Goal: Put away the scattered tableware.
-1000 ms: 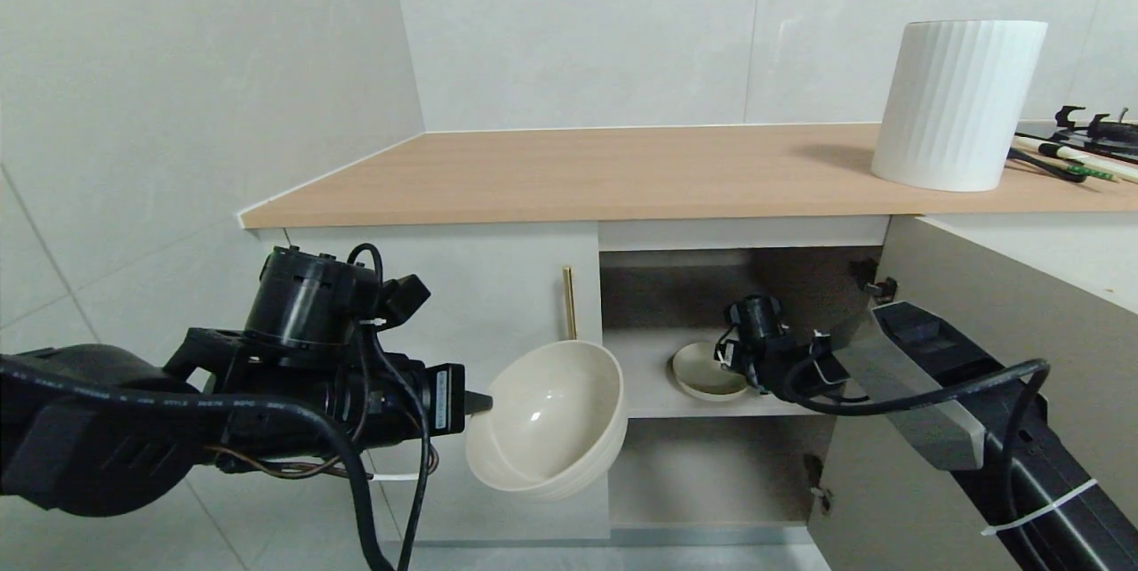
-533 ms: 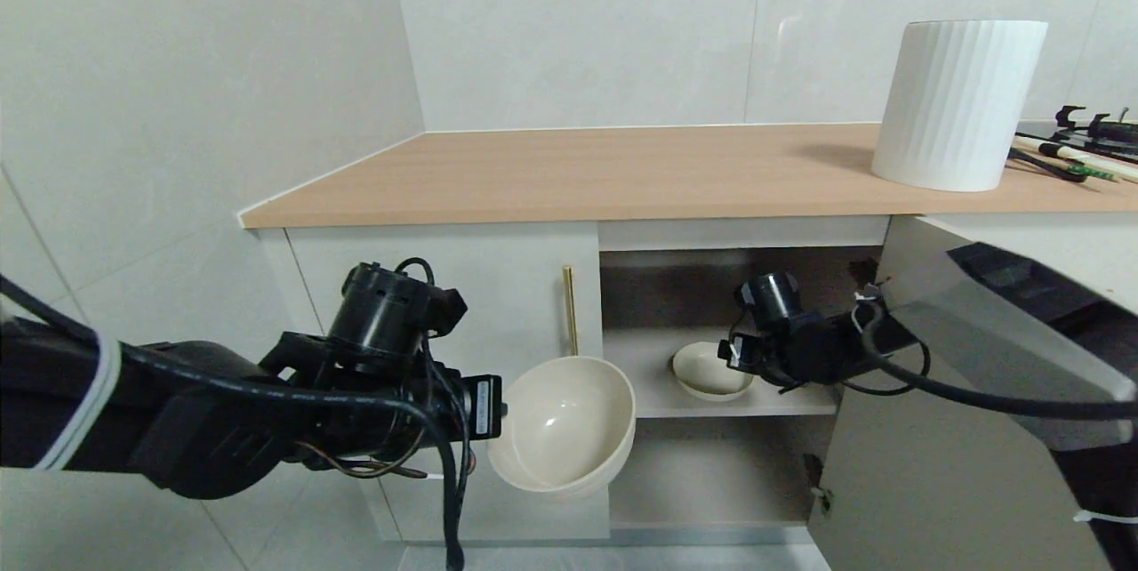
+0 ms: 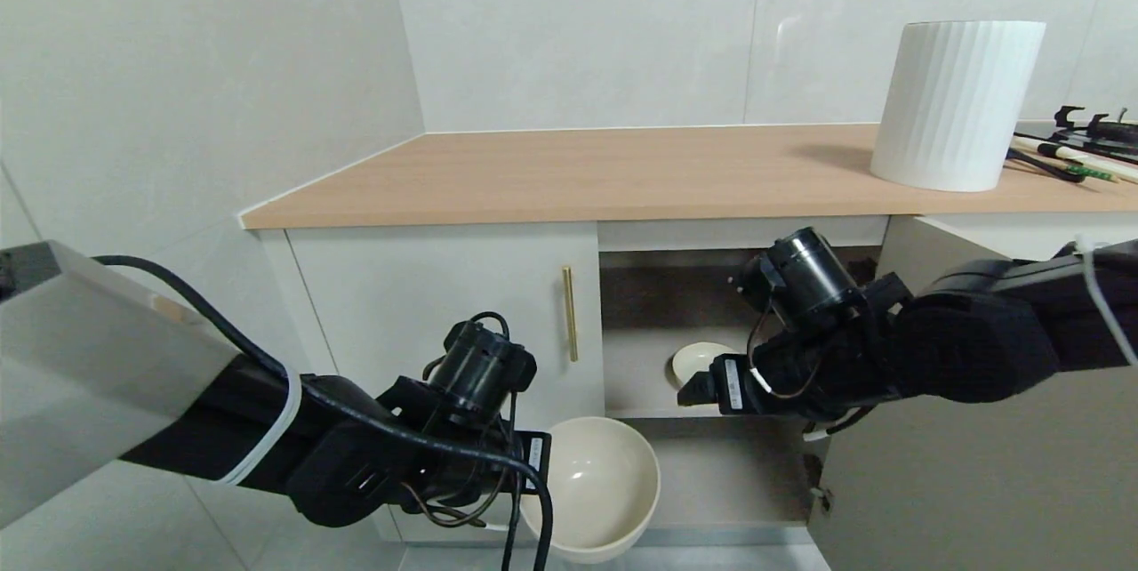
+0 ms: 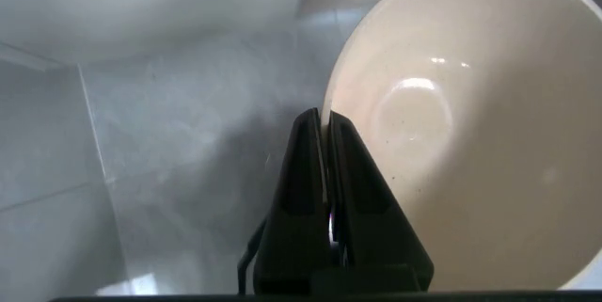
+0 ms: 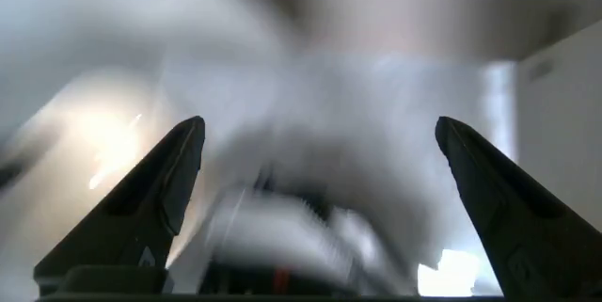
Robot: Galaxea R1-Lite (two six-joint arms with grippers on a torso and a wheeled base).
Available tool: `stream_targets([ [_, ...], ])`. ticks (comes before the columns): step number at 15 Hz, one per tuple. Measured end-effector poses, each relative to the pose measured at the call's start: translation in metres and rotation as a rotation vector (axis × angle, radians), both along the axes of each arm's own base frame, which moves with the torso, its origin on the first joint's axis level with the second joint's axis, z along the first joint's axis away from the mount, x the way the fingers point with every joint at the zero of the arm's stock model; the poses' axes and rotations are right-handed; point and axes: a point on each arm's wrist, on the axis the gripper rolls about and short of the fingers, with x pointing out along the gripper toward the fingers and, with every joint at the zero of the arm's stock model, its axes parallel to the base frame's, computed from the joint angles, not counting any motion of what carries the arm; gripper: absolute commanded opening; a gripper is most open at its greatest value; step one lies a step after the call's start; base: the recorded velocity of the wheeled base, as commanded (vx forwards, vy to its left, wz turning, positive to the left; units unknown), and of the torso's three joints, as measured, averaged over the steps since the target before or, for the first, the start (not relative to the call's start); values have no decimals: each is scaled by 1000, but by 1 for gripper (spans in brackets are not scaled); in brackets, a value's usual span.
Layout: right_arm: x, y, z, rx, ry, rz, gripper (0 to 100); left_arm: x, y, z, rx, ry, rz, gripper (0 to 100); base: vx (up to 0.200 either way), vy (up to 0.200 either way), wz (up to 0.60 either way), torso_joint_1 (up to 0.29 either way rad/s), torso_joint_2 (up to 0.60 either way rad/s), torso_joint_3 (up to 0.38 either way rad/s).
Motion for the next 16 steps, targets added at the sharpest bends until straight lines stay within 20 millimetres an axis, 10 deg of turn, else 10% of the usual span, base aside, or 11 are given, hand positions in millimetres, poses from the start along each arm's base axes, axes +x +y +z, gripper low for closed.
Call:
stream_targets([
  [4, -32, 26, -2, -28, 41, 122, 100, -1, -2, 0, -1, 0, -2, 0, 0, 0, 0, 0, 0, 0],
  [12, -24, 58, -45, -57, 96, 137, 100, -5, -5, 8, -23, -16, -4, 0, 0, 0, 0, 0, 0, 0],
  [13, -22, 59, -47, -49, 94, 130, 0, -6, -5, 8, -24, -16, -5, 0, 0, 0, 0, 0, 0, 0],
  [16, -20, 62, -52, -49, 107, 119, 0, -6, -5, 8, -24, -16, -6, 0, 0, 0, 0, 0, 0, 0],
])
